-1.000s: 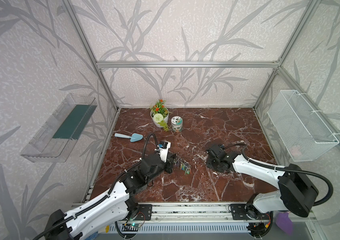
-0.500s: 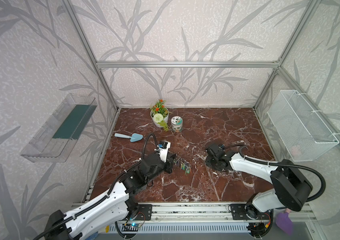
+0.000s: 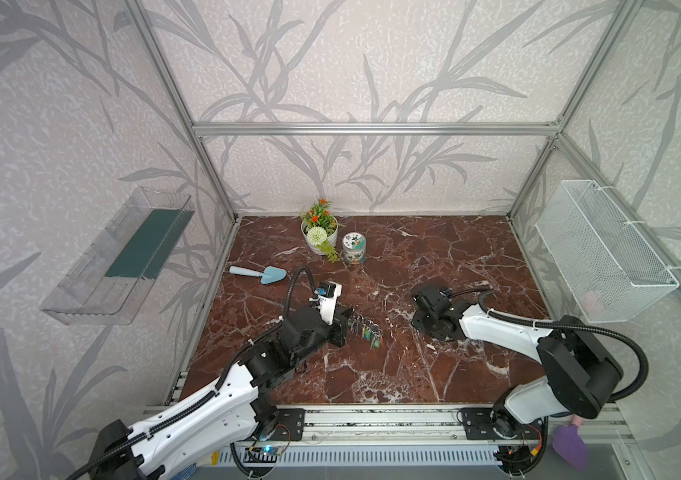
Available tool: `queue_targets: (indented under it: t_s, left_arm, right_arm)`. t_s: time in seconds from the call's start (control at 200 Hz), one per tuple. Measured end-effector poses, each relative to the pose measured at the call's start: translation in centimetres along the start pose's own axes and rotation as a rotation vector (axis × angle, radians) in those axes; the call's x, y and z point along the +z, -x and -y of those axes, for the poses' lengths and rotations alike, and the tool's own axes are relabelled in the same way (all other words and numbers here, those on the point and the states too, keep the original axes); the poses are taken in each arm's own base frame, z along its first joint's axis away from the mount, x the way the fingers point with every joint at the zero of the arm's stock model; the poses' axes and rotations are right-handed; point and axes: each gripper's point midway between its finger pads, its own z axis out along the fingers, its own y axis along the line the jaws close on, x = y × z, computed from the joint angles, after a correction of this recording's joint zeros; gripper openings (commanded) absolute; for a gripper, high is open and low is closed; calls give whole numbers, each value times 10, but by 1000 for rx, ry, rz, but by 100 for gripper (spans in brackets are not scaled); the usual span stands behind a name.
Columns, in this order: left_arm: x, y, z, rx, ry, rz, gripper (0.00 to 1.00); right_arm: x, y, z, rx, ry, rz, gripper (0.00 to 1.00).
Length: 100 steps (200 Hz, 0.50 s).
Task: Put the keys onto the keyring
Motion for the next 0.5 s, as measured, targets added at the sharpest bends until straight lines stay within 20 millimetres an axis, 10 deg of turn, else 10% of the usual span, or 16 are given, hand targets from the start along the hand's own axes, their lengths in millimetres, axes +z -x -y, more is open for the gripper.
queue_targets:
  t_s: [0.5]
  left_arm:
    - [3,-3,0,1,1,-13,0]
  right_arm:
    - [-18,2,17,-17,37,54,27]
